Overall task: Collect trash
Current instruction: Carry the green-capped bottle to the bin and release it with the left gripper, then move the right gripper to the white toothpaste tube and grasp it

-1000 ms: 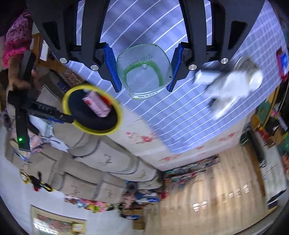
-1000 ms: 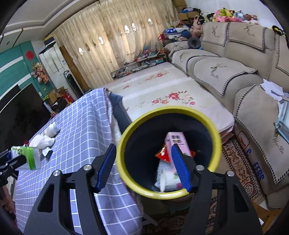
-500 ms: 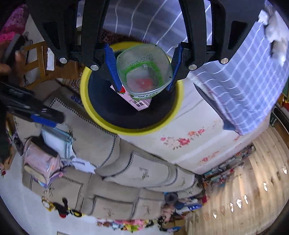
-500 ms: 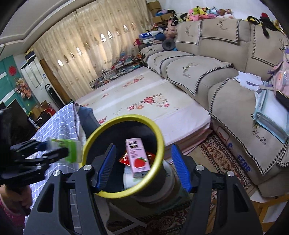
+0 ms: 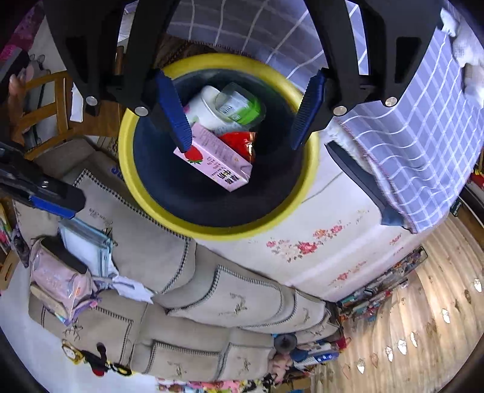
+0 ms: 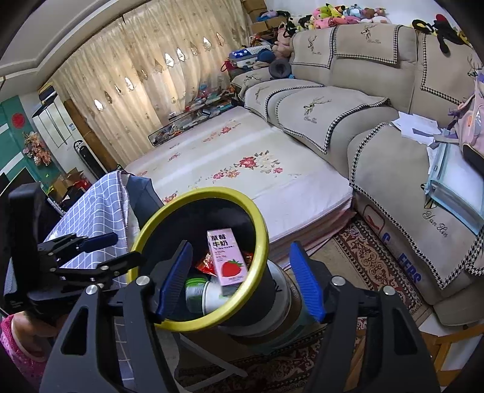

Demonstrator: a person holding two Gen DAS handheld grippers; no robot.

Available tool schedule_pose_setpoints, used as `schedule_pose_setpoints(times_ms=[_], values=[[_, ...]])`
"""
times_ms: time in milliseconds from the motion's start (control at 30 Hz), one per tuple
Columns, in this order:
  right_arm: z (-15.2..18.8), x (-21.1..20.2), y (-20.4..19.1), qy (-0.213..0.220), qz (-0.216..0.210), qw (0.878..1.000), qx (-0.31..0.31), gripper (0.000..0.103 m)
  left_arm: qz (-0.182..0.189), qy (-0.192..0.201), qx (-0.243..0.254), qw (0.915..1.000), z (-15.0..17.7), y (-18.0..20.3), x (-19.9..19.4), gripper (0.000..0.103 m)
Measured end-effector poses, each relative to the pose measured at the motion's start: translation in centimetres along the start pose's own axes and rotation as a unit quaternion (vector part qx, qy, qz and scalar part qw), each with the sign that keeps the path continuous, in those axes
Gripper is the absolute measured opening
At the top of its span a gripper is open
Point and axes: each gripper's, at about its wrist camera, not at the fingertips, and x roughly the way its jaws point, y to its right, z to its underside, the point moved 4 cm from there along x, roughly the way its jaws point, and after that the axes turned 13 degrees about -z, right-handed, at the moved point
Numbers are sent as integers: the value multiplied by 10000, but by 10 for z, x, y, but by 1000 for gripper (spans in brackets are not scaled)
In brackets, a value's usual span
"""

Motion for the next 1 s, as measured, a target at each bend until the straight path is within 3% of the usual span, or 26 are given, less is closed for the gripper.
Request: schedule_pose_setpoints(times_ms=[167,433,567,800,900,1000], values=[[-1,-3,-17,5,-68,9999,-150,64,-77,347,-441,9984,19,-29,-54,76],[7,11,-68,-217,-378,9977,-519,64,-725,752,-1324,9857,96,-101,-147,93],[13,25,-112,-378,-724,9933,-817,64,-1275,771,-1883,9707,147,-142,-182,95],[25,54,-211,-697,-1392,9759,-1532,64,-1998,766,-2926,9320,241,-212,-237,96],[37,74,-262,-927,-1785,9614,-1879,64,-2227,757,-3195,9179,271,-234,-253,98],[53,97,-306,-1208,-2045,9442,-2281,64,-2281,731,-3402,9094,290,-246,-260,98]])
